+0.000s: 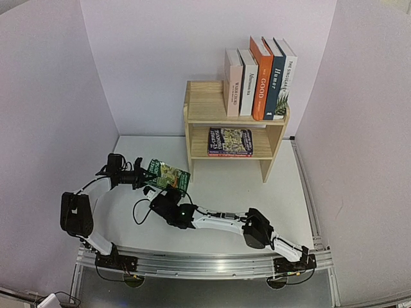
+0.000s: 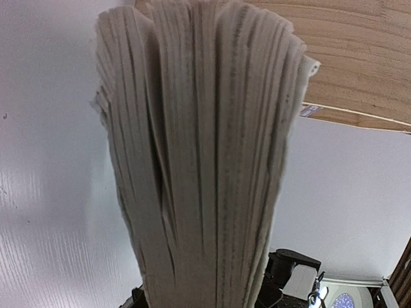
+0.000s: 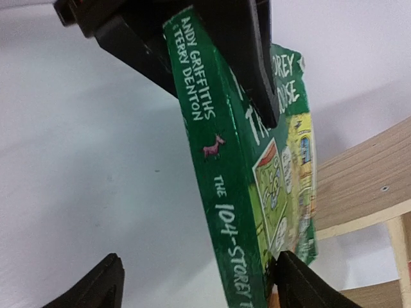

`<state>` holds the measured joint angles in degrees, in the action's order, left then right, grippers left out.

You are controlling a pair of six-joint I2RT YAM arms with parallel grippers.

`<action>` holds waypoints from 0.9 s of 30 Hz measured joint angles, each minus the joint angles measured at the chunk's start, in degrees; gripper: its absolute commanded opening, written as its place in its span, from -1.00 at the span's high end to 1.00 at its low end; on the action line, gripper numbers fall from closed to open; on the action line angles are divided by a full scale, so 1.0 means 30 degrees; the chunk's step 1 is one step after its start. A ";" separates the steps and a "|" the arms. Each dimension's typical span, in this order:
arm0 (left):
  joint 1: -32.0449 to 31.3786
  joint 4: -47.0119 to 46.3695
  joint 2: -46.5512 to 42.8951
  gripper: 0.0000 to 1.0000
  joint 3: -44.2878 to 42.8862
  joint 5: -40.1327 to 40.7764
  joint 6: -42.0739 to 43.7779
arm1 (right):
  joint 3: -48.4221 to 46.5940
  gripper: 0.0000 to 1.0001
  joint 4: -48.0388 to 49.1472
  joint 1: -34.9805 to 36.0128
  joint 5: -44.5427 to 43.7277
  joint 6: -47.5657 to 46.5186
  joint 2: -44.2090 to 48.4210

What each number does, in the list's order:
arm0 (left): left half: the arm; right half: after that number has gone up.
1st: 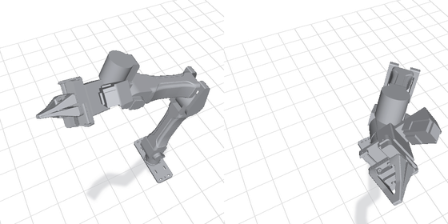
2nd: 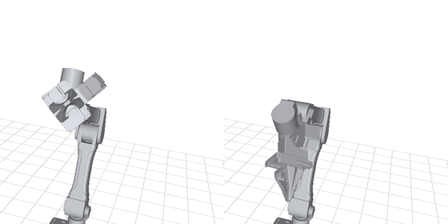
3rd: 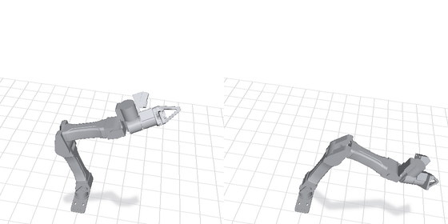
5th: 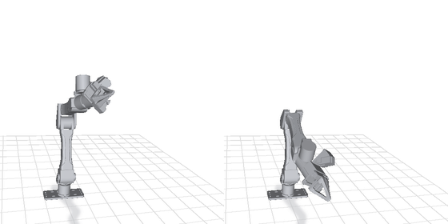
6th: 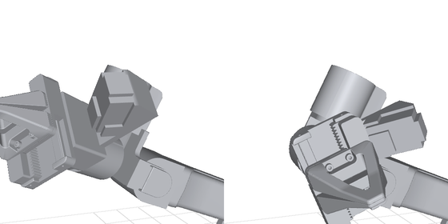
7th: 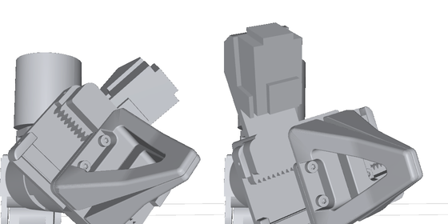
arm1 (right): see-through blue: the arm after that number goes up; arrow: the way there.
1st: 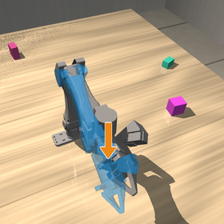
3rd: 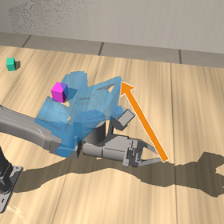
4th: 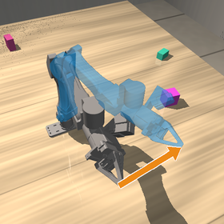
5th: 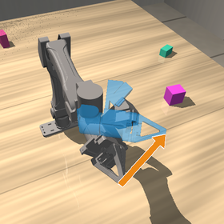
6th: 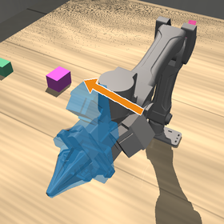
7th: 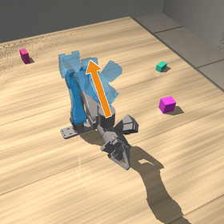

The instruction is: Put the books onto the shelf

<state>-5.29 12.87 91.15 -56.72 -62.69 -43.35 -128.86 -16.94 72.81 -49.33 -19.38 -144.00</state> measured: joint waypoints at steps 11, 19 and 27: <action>-0.0006 -0.1206 0.0000 0.27 0.0162 0.0042 -0.0889 | -0.1027 1.00 0.3310 -0.0544 -0.3562 -0.7306 -0.1703; 0.0049 0.0111 -0.0044 -0.99 -0.0319 -0.0691 0.0366 | 0.3299 1.00 0.2431 -0.0775 -0.1210 -0.5328 0.0866; 0.2300 0.4960 -0.0373 -0.99 -0.3781 0.1154 0.6148 | 0.5373 1.00 -0.6255 -0.2146 0.6666 -0.0937 0.7352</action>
<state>1.61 27.75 90.03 -68.06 -59.22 -24.90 -112.74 -35.70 66.37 -29.33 -22.19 -121.95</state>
